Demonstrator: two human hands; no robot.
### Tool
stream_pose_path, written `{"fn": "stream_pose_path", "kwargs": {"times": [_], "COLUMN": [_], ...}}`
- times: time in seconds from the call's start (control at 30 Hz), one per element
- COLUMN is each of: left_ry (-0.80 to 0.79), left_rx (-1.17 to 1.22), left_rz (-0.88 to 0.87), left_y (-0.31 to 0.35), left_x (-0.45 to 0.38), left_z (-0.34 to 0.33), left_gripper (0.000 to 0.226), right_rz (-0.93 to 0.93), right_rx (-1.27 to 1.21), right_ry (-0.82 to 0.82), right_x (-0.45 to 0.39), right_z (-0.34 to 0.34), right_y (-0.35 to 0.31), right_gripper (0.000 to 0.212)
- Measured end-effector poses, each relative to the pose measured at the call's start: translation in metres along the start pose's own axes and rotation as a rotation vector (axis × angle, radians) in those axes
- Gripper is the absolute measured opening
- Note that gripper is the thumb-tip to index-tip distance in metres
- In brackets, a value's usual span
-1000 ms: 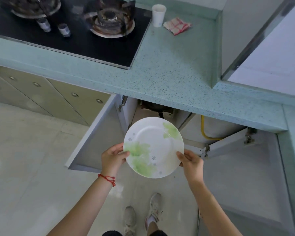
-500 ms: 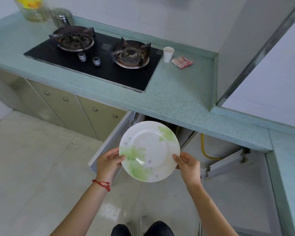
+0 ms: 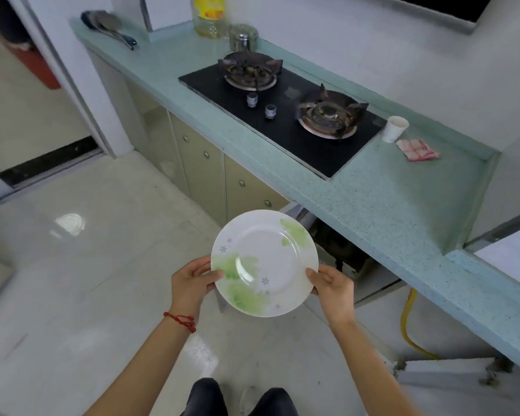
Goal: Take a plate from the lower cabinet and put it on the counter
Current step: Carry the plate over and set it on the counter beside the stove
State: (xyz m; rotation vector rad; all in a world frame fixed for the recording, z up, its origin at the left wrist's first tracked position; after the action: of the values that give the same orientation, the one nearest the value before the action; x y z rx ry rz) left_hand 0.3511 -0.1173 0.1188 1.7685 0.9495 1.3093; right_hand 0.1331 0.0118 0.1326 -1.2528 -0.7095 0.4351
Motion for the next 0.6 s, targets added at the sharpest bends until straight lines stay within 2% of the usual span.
{"fn": "stream_pose_path", "kwargs": {"times": [0.23, 0.6], "left_ry": [0.248, 0.558], "left_rx": [0.065, 0.184], "left_rz": [-0.029, -0.056], "left_y": [-0.005, -0.009], "left_x": [0.023, 0.048], "left_z": [0.062, 0.186], "left_gripper": [0.035, 0.034], "right_rz": [0.007, -0.008], "right_rx": [0.072, 0.152], "right_ry": [-0.210, -0.566], "right_x": [-0.006, 0.022], "right_z": [-0.058, -0.191], "right_y": [0.006, 0.013], "right_gripper": [0.016, 0.007]}}
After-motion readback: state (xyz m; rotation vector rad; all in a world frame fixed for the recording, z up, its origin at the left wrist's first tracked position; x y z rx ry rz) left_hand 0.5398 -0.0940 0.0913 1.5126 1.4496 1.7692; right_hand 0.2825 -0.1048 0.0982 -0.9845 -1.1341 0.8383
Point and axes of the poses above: each hand's wrist, its own x-axis away from the middle knuckle, its own z-axis out of the back of the hand, y = z × x, the point moved 2 cm from there along -x, towards the middle knuckle, and after that the axes turned 1 degree about y, right-handed, at the moved point
